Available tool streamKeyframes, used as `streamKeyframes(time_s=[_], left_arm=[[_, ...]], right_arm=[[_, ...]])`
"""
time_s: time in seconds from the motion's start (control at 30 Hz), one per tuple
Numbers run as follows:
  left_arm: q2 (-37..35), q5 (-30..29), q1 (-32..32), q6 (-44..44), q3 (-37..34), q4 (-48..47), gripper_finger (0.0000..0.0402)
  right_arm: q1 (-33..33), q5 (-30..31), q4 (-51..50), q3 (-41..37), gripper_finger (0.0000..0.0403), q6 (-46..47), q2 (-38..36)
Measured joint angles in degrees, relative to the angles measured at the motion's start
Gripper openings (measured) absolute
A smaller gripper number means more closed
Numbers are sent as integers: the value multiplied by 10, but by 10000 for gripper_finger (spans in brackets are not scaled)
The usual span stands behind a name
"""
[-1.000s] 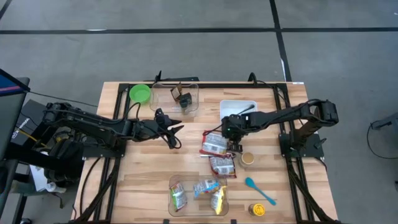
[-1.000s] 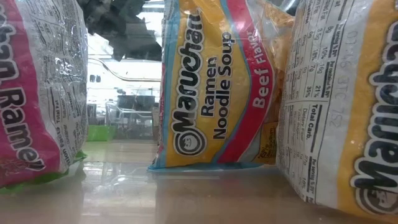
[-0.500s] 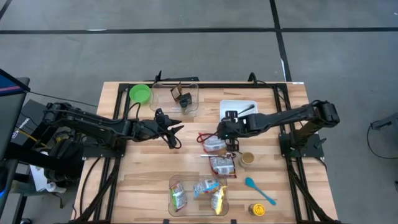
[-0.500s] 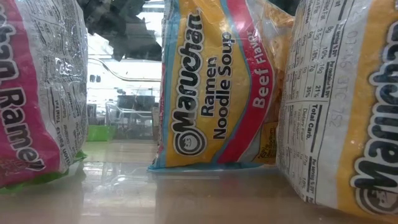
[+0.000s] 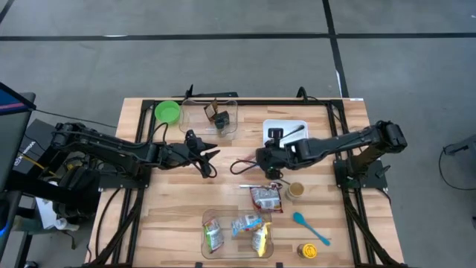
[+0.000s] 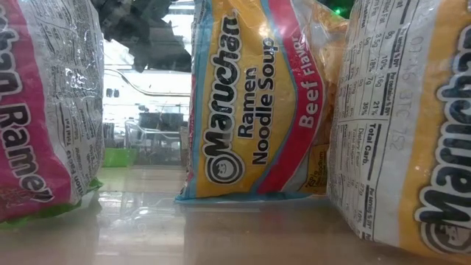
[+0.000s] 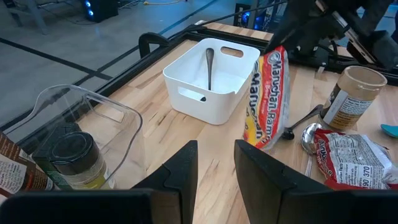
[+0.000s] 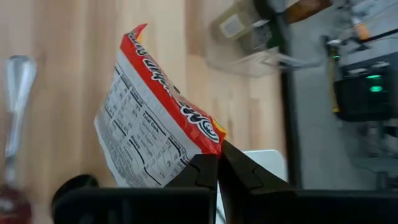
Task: Pick & Place Food Item
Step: Put the orange noodle pack into the bottom transparent bin
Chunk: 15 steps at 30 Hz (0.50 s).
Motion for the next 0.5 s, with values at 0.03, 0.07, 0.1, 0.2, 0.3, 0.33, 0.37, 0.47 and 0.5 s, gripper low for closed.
streamKeyframes(time_s=[0.03, 0.07, 0.1, 0.2, 0.3, 0.33, 0.37, 0.47, 0.5], left_arm=[[0, 0, 0, 0, 0, 0, 99], [0, 0, 0, 0, 0, 0, 99], [0, 0, 0, 0, 0, 0, 99], [0, 0, 0, -1, 0, 0, 99], [0, 0, 0, -1, 0, 0, 99], [0, 0, 0, -1, 0, 0, 99], [0, 0, 0, -1, 0, 0, 99], [0, 0, 0, -1, 0, 0, 99], [0, 0, 0, -1, 0, 0, 99]], right_arm=[[2, 10, 0, 1, 0, 0, 0], [4, 17, 1, 2, 0, 1, 0], [6, 26, 5, 3, 0, 1, 0], [11, 42, 20, 3, 0, 1, 0], [14, 51, 30, 3, 0, 1, 0], [15, 53, 33, 3, 0, 1, 0], [16, 53, 36, 3, 0, 0, 0], [19, 54, 50, 3, 0, 0, 0], [19, 54, 55, 3, 0, -4, 0]])
